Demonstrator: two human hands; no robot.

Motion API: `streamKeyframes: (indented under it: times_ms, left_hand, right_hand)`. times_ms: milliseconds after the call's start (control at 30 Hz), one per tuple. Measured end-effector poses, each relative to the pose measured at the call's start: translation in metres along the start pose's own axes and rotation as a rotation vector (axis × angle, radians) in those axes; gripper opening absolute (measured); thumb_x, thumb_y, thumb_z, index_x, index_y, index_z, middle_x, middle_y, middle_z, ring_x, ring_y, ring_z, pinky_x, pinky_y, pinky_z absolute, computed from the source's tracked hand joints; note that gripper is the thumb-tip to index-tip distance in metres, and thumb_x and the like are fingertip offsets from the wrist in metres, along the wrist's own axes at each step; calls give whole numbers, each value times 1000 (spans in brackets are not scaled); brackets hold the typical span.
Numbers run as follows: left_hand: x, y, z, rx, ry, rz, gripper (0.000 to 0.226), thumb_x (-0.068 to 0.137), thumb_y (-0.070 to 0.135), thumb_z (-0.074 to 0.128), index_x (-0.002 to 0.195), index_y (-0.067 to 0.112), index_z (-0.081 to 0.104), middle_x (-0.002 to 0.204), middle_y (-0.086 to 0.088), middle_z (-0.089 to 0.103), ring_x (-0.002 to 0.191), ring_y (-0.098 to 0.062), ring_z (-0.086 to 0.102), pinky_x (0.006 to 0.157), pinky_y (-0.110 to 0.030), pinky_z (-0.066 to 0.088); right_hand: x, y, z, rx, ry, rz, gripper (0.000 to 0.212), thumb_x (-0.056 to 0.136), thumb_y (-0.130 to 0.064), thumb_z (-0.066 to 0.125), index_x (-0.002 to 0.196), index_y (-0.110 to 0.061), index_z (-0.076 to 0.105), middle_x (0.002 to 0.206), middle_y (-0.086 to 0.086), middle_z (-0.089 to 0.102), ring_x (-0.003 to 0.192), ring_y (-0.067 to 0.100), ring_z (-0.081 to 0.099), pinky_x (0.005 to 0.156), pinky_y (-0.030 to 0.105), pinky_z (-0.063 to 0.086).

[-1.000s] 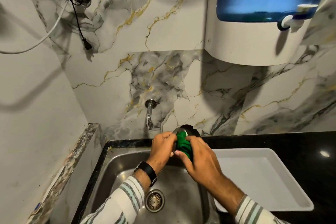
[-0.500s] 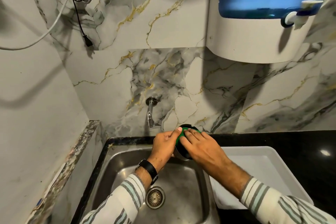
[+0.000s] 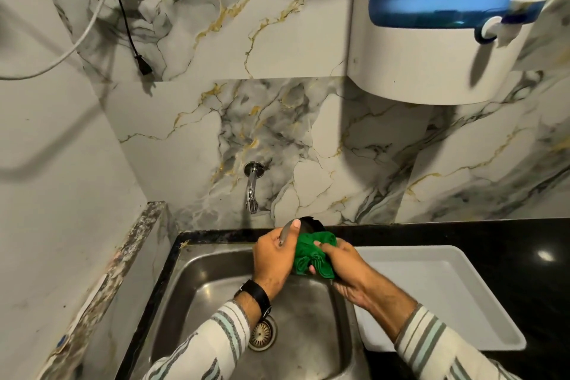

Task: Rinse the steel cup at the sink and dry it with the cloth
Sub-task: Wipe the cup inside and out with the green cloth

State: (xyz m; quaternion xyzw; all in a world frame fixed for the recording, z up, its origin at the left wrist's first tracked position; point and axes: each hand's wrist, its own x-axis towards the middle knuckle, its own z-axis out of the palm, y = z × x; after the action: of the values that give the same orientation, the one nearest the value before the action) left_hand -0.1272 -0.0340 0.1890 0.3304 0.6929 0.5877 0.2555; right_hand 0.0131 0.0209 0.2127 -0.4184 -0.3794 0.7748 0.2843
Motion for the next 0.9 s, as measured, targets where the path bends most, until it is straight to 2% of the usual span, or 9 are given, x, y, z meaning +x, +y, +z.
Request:
streamKeyframes:
  times_ms: [67, 167, 300, 367, 433, 600, 733, 833, 900]
  left_hand:
    - [0, 0, 2, -92, -1, -72, 59, 103, 56, 68, 74, 5, 78, 61, 8, 74, 56, -4, 67, 56, -17, 48]
    - [-7, 3, 4, -127, -13, -107, 57, 98, 66, 59, 77, 20, 83, 65, 12, 81, 59, 9, 69, 52, -7, 49]
    - [-8, -7, 11, -147, -77, -160, 42, 101, 60, 69, 92, 24, 89, 89, -4, 89, 92, -24, 86, 77, -39, 72]
    - [-4, -9, 13, -164, -82, -156, 36, 101, 56, 71, 94, 26, 89, 93, 1, 89, 98, -24, 86, 88, -47, 70]
    - [-2, -9, 10, -183, -90, -159, 37, 104, 52, 68, 97, 23, 89, 97, 3, 90, 99, -15, 85, 88, -36, 68]
    - [2, -14, 3, -49, -13, -165, 35, 102, 30, 74, 80, 4, 71, 70, 2, 70, 72, -16, 63, 65, -27, 51]
    - [3, -11, -7, 207, -27, 55, 31, 93, 0, 74, 78, 27, 69, 69, 18, 67, 65, 3, 58, 65, -12, 49]
    - [2, -6, -8, 429, -86, 256, 32, 87, -12, 65, 105, 13, 76, 86, 12, 74, 77, -7, 67, 72, -16, 54]
    - [2, -2, -3, 492, -74, 325, 32, 86, -14, 60, 107, 5, 73, 91, -7, 77, 82, -23, 69, 74, -34, 58]
  right_hand:
    - [-2, 6, 6, 246, -6, -10, 25, 109, -2, 52, 128, 5, 67, 108, 26, 79, 81, 29, 79, 52, 29, 63]
    - [-1, 4, 16, 502, 31, -12, 34, 109, 0, 50, 140, 11, 58, 136, 35, 66, 92, 33, 73, 53, 28, 65]
    - [5, -7, 15, 680, 33, 32, 44, 112, -3, 44, 153, 13, 45, 155, 34, 51, 94, 32, 66, 49, 24, 63]
    - [5, -7, 9, 686, -30, 70, 46, 113, -7, 41, 156, 10, 43, 153, 32, 53, 95, 32, 65, 49, 25, 62]
    - [3, -6, -2, 686, -96, 88, 48, 113, -12, 41, 157, 7, 43, 138, 28, 61, 96, 32, 65, 51, 27, 63]
    - [5, -32, -31, 565, -141, -91, 48, 102, -30, 63, 140, -1, 67, 120, 20, 79, 93, 30, 82, 65, 34, 67]
    - [13, -56, -38, -116, 254, -662, 39, 87, -15, 87, 121, -28, 73, 117, -1, 82, 108, 16, 79, 83, 25, 66]
    - [10, -65, -34, -944, 168, -1040, 65, 88, -8, 78, 141, -42, 62, 135, -25, 69, 123, -11, 63, 104, 9, 50]
    - [9, -61, -21, -1444, 71, -1146, 75, 83, -11, 75, 148, -44, 57, 146, -24, 63, 132, -4, 60, 115, 22, 49]
